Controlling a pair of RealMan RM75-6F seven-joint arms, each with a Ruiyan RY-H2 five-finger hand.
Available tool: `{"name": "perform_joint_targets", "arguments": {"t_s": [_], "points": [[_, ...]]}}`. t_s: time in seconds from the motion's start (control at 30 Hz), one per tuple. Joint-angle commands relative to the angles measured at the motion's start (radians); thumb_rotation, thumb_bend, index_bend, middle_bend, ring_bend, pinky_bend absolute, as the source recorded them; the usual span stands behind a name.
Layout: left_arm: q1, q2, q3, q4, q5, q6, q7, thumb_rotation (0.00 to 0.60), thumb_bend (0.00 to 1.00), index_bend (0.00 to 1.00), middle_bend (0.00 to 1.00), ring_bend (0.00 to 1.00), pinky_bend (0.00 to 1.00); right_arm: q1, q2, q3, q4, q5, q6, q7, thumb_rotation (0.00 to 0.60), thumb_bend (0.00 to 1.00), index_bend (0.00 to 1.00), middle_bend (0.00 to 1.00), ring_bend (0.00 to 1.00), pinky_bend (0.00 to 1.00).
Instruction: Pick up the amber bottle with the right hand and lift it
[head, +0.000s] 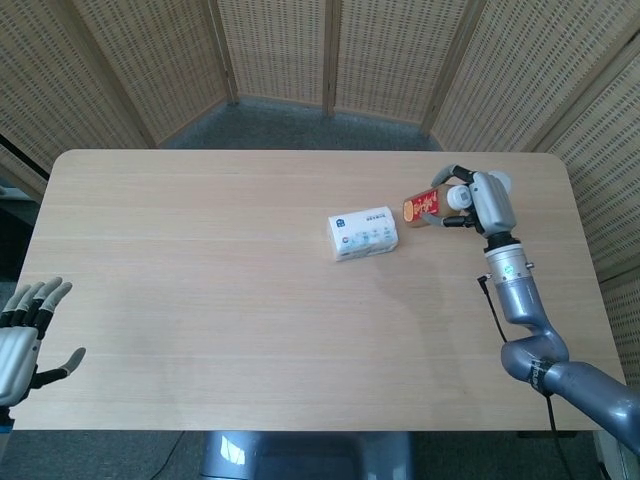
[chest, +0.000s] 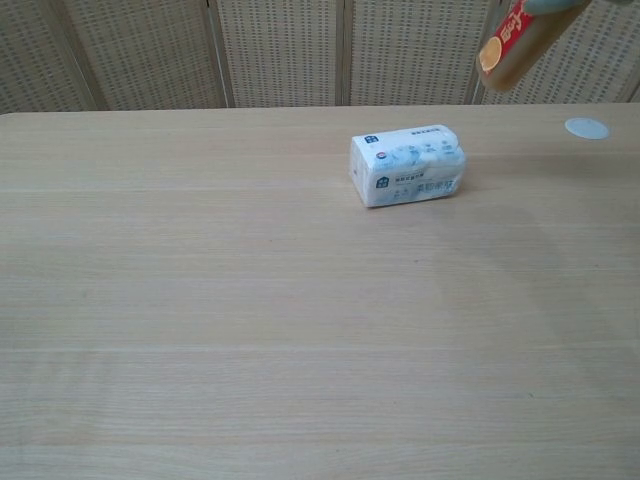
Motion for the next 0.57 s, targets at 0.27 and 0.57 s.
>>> {"name": "perform_joint_targets", "arguments": {"t_s": [0.27, 0.57], "points": [[0.017, -0.001, 0.007, 0.021, 0.021, 0.026, -0.03, 0.6, 0.32, 0.09, 0.0, 0.0, 0.0, -0.054, 0.158, 0.05, -0.264, 0.035, 0.08, -0.141, 0.6, 0.07, 0.64, 1.0, 0.91, 0.89], [0.021, -0.001, 0.007, 0.035, 0.023, 0.029, -0.053, 0.6, 0.32, 0.09, 0.0, 0.0, 0.0, -0.053, 0.173, 0.058, -0.3, 0.059, 0.083, -0.177, 0.6, 0.07, 0.64, 1.0, 0.91, 0.89]]}}
